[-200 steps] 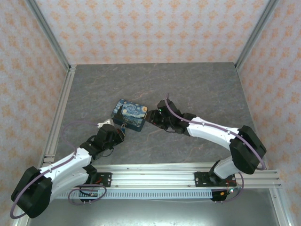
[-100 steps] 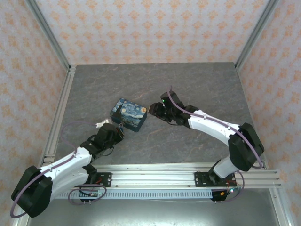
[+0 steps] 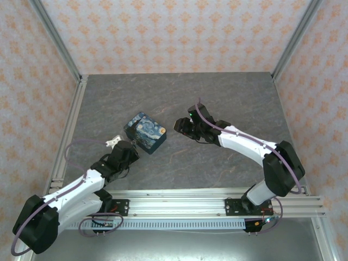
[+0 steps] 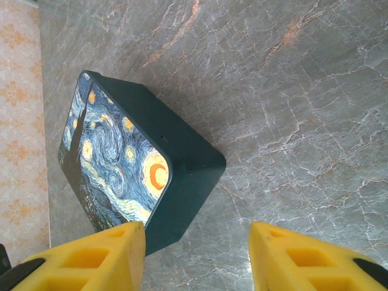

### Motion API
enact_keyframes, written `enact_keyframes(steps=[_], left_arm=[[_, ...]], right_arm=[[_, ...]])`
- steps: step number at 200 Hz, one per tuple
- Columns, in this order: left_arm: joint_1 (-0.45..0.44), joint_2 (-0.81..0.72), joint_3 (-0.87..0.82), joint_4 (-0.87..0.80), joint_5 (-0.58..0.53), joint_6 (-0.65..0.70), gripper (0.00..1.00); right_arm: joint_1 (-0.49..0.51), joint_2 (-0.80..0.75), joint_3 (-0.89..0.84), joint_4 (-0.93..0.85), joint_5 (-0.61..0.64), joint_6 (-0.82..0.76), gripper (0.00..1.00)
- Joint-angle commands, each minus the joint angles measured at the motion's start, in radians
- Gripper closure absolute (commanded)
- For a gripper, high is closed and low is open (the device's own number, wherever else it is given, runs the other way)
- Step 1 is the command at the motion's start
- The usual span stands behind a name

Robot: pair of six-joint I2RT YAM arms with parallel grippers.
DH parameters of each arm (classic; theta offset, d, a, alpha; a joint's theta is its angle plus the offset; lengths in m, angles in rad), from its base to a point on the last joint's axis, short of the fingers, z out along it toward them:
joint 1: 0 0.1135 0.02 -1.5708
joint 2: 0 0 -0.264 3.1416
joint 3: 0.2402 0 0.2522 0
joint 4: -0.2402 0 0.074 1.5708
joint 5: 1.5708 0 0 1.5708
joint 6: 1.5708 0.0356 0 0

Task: Unlock the padlock with the key

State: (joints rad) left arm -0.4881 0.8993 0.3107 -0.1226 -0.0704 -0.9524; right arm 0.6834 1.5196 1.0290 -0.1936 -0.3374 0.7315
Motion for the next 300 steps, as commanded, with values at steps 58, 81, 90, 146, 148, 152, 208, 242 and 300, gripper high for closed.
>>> enact_keyframes(steps=[58, 81, 90, 146, 148, 152, 208, 242, 300], left_arm=[[0.010, 0.053, 0.000, 0.084, -0.044, -0.049, 1.00], [0.010, 0.047, -0.003, 0.104, -0.042, -0.057, 1.00], [0.010, 0.052, 0.001, 0.101, -0.039, -0.058, 1.00], [0.010, 0.037, -0.059, 0.108, -0.032, -0.097, 1.00], [0.011, 0.033, -0.059, 0.105, -0.031, -0.096, 1.00], [0.011, 0.029, -0.060, 0.099, -0.034, -0.095, 1.00], [0.010, -0.020, -0.086, 0.083, -0.061, -0.093, 1.00], [0.009, -0.030, -0.081, 0.108, -0.093, -0.084, 1.00], [0.006, 0.054, -0.064, 0.177, -0.104, -0.083, 1.00]], right_arm=[[-0.018, 0.010, -0.048, 0.052, -0.035, -0.009, 0.51], [-0.024, 0.011, -0.066, 0.070, -0.047, -0.001, 0.51], [-0.027, 0.011, -0.072, 0.077, -0.053, 0.001, 0.51], [-0.039, 0.011, -0.096, 0.108, -0.073, 0.008, 0.51], [-0.040, 0.012, -0.097, 0.111, -0.074, 0.009, 0.51], [-0.041, 0.012, -0.099, 0.113, -0.076, 0.010, 0.51], [-0.045, 0.024, -0.113, 0.153, -0.105, 0.027, 0.51], [-0.047, 0.026, -0.113, 0.164, -0.114, 0.032, 0.50], [-0.053, 0.056, -0.093, 0.185, -0.124, 0.035, 0.50]])
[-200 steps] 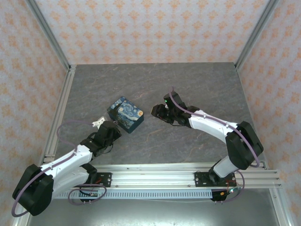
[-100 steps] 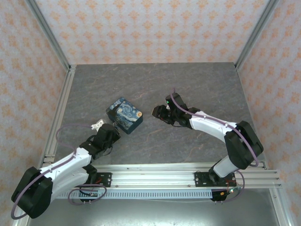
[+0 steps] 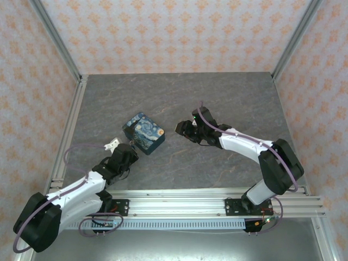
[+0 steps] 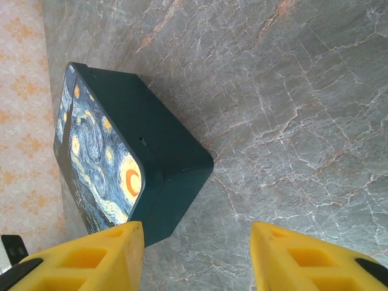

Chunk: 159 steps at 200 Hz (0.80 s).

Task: Unlock the padlock with the key

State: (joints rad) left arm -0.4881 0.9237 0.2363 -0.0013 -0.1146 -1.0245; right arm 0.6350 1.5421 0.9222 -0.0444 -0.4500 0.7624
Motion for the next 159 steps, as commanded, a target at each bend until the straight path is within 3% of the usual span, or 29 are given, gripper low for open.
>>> enact_keyframes(steps=[1, 98, 159], left_arm=[[0.006, 0.030, 0.011, 0.057, -0.060, -0.011, 1.00], [0.007, 0.012, 0.060, 0.045, -0.096, 0.014, 1.00], [0.007, 0.095, 0.040, 0.167, -0.066, 0.013, 1.00]], right_arm=[[-0.004, 0.036, 0.015, 0.036, -0.011, 0.004, 0.50], [0.030, 0.286, 0.269, 0.036, -0.075, -0.078, 0.49], [0.076, 0.451, 0.395, 0.020, -0.125, -0.088, 0.51]])
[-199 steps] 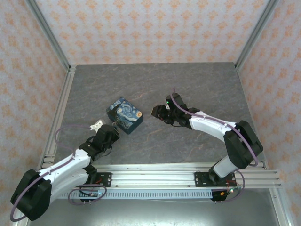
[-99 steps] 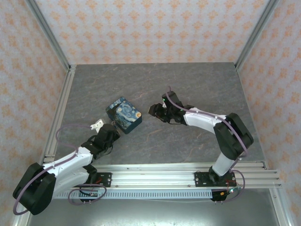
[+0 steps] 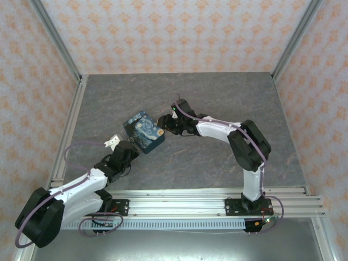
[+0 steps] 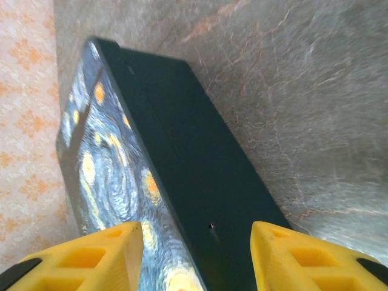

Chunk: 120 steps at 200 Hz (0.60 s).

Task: Unlock the padlock with the key

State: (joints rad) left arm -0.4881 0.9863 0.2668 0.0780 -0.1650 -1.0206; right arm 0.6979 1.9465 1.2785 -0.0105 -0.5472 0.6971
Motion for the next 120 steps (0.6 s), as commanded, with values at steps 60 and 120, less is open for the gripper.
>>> enact_keyframes(steps=[60, 120], left_arm=[[0.038, 0.050, 0.012, 0.098, -0.004, 0.047, 1.00], [0.127, 0.006, 0.011, 0.031, 0.087, 0.154, 1.00]], right_arm=[[0.037, 0.022, -0.054, 0.033, -0.025, 0.015, 0.67], [0.038, -0.009, -0.128, 0.032, 0.006, 0.020, 0.70]])
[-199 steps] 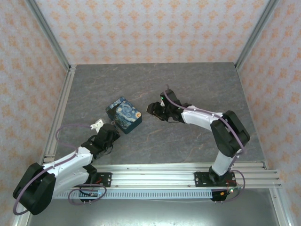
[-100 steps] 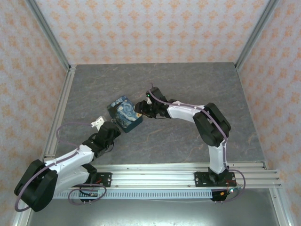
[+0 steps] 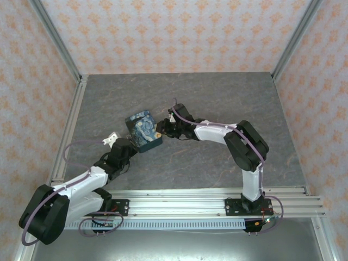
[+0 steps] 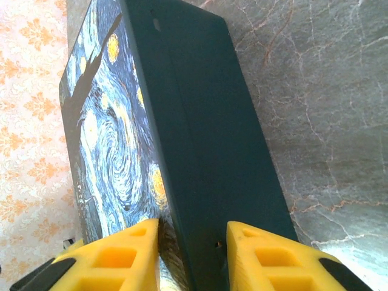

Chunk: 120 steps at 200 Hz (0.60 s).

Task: Unlock the padlock with the key

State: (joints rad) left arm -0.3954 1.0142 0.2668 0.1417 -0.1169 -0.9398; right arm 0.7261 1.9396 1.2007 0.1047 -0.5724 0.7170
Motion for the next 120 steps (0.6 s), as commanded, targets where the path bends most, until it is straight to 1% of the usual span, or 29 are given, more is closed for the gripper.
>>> enact_keyframes(steps=[1, 40, 64, 96, 120], left_arm=[[0.036, -0.022, 0.011, -0.032, 0.043, 0.075, 1.00], [0.088, 0.012, 0.012, -0.011, 0.135, 0.128, 1.00], [0.104, 0.027, 0.015, 0.002, 0.155, 0.143, 1.00], [0.116, -0.025, 0.025, -0.044, 0.148, 0.160, 1.00], [0.127, -0.098, 0.025, -0.105, 0.143, 0.170, 1.00]], right_arm=[[0.010, -0.002, -0.051, -0.083, 0.031, 0.000, 0.70], [0.010, -0.027, -0.062, -0.082, 0.028, -0.001, 0.70], [0.009, -0.053, -0.060, -0.098, 0.031, -0.008, 0.70], [0.000, -0.109, -0.056, -0.138, 0.042, -0.017, 0.57], [-0.015, -0.154, -0.055, -0.166, 0.059, -0.027, 0.54]])
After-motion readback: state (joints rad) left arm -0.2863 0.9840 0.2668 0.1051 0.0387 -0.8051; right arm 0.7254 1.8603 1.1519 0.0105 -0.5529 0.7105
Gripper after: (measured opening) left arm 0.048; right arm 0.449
